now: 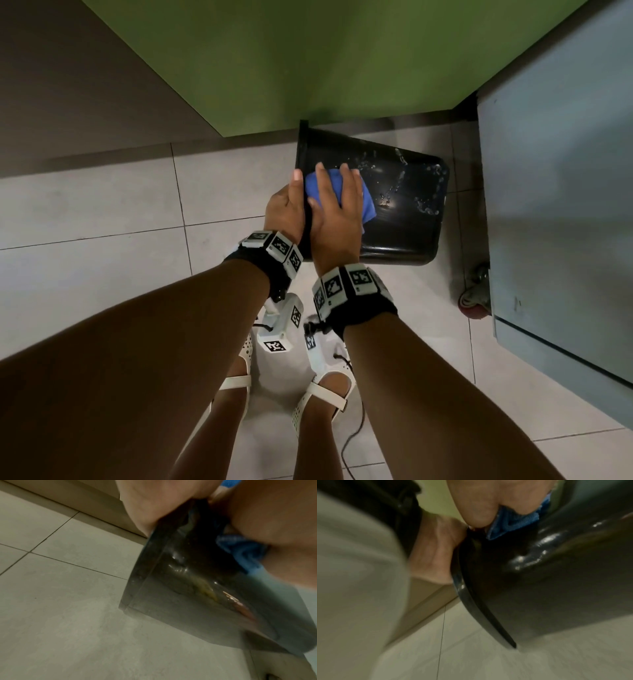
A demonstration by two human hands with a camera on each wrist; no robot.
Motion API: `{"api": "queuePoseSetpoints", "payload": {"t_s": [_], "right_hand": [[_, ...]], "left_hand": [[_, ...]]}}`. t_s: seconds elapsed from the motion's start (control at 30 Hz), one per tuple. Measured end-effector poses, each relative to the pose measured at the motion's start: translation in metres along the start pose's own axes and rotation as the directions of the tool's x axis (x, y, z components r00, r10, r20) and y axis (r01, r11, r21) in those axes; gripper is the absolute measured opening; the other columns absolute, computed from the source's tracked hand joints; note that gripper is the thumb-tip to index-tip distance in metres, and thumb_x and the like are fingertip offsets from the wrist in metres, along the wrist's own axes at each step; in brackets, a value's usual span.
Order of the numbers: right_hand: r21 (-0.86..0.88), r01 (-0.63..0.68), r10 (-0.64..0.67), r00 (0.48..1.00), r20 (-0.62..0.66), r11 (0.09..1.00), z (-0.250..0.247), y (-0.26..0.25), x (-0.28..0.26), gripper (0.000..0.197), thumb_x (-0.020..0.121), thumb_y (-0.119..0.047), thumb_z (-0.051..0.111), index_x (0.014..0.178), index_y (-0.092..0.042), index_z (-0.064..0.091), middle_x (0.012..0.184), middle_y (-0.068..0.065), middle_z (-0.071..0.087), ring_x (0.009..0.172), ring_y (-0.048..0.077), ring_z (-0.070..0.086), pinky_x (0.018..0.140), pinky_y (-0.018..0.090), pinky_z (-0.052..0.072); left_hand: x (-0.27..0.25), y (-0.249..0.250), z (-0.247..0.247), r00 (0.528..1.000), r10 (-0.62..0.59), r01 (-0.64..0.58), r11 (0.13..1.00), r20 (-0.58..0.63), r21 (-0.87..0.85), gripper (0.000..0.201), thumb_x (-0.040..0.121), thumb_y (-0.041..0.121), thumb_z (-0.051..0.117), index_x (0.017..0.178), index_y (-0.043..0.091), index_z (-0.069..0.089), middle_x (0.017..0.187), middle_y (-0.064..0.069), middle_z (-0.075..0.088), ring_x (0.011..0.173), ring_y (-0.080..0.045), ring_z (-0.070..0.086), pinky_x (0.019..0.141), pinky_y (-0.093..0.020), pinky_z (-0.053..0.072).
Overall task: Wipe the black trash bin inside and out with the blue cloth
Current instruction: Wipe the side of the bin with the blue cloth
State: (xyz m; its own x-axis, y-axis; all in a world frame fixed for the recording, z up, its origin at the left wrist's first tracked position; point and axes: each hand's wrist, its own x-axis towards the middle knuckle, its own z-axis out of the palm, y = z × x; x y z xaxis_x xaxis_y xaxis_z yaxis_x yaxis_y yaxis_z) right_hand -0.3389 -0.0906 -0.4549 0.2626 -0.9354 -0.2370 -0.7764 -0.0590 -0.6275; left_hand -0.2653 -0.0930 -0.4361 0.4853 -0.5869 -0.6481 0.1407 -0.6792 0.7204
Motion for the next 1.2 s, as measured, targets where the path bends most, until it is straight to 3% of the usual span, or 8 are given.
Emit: {"api": "queuePoseSetpoints", "payload": {"t_s": [0.2, 0.4, 0.5, 0.63, 0.77, 0.93, 1.1, 1.2], "right_hand": [[0.011, 0.069, -0.069, 0.997, -0.034, 0.998, 0.001, 0.007, -0.013, 0.05, 0.09, -0.025, 0.047, 0.138, -0.022, 0.033, 0.149, 0.013, 0.017, 0.138, 0.034, 0.018, 0.101, 0.051, 0.041], [-0.035, 0.182, -0.184, 0.98, -0.075, 0.983, 0.007, 0.025, -0.053, 0.048, 0.089, -0.022, 0.045, 0.135, -0.023, 0.029, 0.143, 0.007, 0.015, 0.136, 0.026, 0.013, 0.108, 0.044, 0.032], [0.018, 0.113, -0.111, 0.99, -0.081, 0.993, 0.004, 0.016, -0.036, 0.052, 0.089, -0.024, 0.055, 0.135, -0.026, 0.029, 0.143, 0.003, 0.012, 0.136, 0.027, 0.012, 0.104, 0.048, 0.037], [0.087, -0.114, 0.121, 0.99, -0.079, 0.99, -0.018, 0.015, -0.001, 0.048, 0.095, -0.039, 0.03, 0.14, -0.025, 0.031, 0.151, 0.013, 0.015, 0.14, 0.032, 0.011, 0.107, 0.053, 0.034], [0.066, -0.305, 0.311, 0.944, -0.114, 0.95, -0.049, 0.049, 0.013, 0.048, 0.097, -0.028, 0.035, 0.142, -0.037, 0.02, 0.154, 0.007, 0.005, 0.141, 0.03, 0.008, 0.104, 0.052, 0.039], [0.132, -0.42, 0.44, 0.851, -0.287, 0.898, -0.056, 0.063, -0.01, 0.045, 0.098, -0.027, 0.037, 0.141, -0.028, 0.027, 0.153, 0.012, 0.013, 0.141, 0.03, 0.014, 0.11, 0.04, 0.027], [0.085, -0.208, 0.223, 0.944, -0.241, 0.974, -0.013, 0.029, -0.034, 0.045, 0.095, -0.017, 0.045, 0.139, -0.023, 0.035, 0.149, -0.002, 0.019, 0.135, 0.0, 0.008, 0.111, 0.033, 0.032], [0.041, 0.02, -0.013, 0.986, -0.164, 0.999, -0.012, -0.004, -0.029, 0.041, 0.092, -0.027, 0.039, 0.132, -0.019, 0.041, 0.143, 0.012, 0.03, 0.134, 0.025, 0.025, 0.1, 0.051, 0.043]], "left_hand": [[0.001, 0.003, -0.001, 1.0, 0.001, -0.001, 1.0, -0.014, 0.002, 0.045, 0.098, 0.044, 0.031, 0.069, 0.019, 0.055, 0.069, 0.004, 0.058, 0.064, -0.004, 0.055, 0.049, -0.003, 0.043], [-0.002, 0.001, -0.001, 0.997, -0.066, 0.069, 0.995, 0.045, -0.07, 0.046, 0.097, 0.047, 0.029, 0.083, 0.014, 0.058, 0.076, 0.0, 0.064, 0.07, -0.01, 0.062, 0.055, -0.014, 0.048], [-0.001, 0.001, -0.001, 1.0, -0.015, 0.015, 1.0, 0.003, 0.003, 0.047, 0.098, 0.044, 0.03, 0.077, 0.012, 0.057, 0.073, 0.0, 0.061, 0.067, -0.011, 0.058, 0.061, -0.018, 0.045], [0.0, 0.001, -0.001, 1.0, -0.005, 0.005, 0.999, -0.011, 0.05, 0.051, 0.098, 0.044, 0.03, 0.09, 0.006, 0.063, 0.086, -0.007, 0.063, 0.08, -0.019, 0.058, 0.065, -0.017, 0.045], [0.0, 0.003, 0.0, 1.0, 0.0, 0.001, 0.997, -0.006, 0.083, 0.053, 0.098, 0.046, 0.027, 0.093, 0.007, 0.062, 0.091, -0.005, 0.062, 0.085, -0.018, 0.057, 0.075, -0.022, 0.047], [-0.003, 0.004, 0.0, 1.0, -0.014, 0.015, 0.998, -0.008, 0.064, 0.048, 0.098, 0.045, 0.026, 0.089, 0.012, 0.059, 0.092, -0.002, 0.06, 0.086, -0.016, 0.055, 0.078, -0.022, 0.041], [-0.001, 0.003, 0.001, 0.999, -0.032, 0.032, 0.999, -0.005, 0.039, 0.049, 0.097, 0.046, 0.028, 0.091, 0.012, 0.062, 0.09, -0.002, 0.062, 0.082, -0.016, 0.056, 0.074, -0.021, 0.045], [0.0, 0.0, 0.0, 1.0, -0.027, 0.028, 0.999, -0.013, 0.03, 0.046, 0.098, 0.044, 0.029, 0.074, 0.018, 0.057, 0.076, 0.001, 0.062, 0.075, -0.015, 0.059, 0.064, -0.018, 0.045]]}}
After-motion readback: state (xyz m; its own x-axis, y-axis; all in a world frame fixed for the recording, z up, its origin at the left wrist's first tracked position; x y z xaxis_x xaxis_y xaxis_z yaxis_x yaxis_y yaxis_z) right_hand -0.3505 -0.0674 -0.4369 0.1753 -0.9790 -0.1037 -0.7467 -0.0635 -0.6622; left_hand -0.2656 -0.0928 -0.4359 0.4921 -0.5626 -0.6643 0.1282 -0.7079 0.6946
